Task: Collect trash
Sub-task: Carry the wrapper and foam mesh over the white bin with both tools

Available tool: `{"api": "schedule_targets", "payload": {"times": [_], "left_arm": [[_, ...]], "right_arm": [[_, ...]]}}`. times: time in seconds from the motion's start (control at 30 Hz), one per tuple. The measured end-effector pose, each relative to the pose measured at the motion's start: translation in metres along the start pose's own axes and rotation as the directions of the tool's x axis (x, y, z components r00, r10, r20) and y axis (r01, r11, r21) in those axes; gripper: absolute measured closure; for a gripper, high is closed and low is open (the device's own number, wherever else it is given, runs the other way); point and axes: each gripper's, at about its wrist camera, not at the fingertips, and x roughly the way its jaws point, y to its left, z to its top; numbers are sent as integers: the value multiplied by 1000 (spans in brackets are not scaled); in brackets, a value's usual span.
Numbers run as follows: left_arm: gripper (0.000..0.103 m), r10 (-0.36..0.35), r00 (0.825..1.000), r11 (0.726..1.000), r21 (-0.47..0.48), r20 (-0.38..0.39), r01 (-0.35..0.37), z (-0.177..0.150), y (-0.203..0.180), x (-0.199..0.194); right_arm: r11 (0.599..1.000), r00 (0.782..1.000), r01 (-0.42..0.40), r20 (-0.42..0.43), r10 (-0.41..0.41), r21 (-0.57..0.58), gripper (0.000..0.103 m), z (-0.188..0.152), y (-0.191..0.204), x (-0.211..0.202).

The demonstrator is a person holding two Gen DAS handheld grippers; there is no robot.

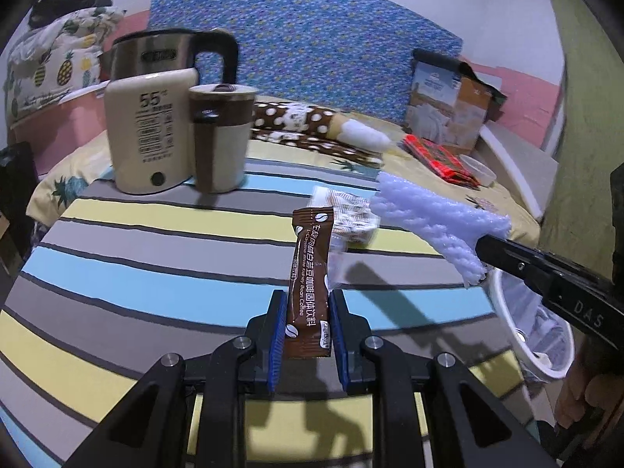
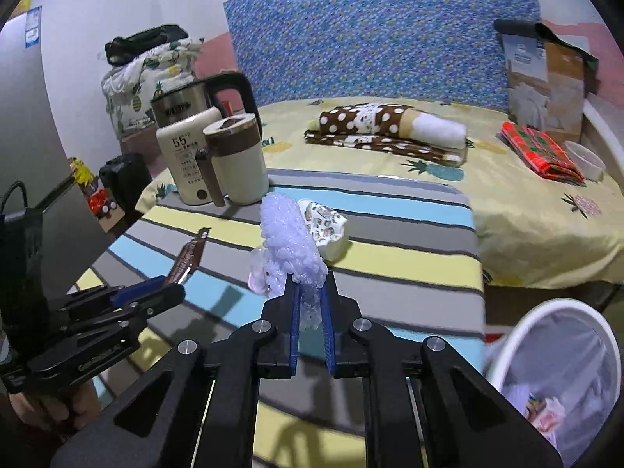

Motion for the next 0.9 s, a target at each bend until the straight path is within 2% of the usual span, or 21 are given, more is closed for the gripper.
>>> {"api": "schedule_targets", "payload": {"times": [0.43,0.9], "left_arm": [[81,-56,998,997,60,-18,57,-17,-53,-31],[81,-101,994,987,123,-53,107,-27,-103,-35]], "right_arm": [[997,997,60,42,-63,56,91,-24,-11,-44],[990,992,103,68,-110,101,91,-44,-28,-68]]}}
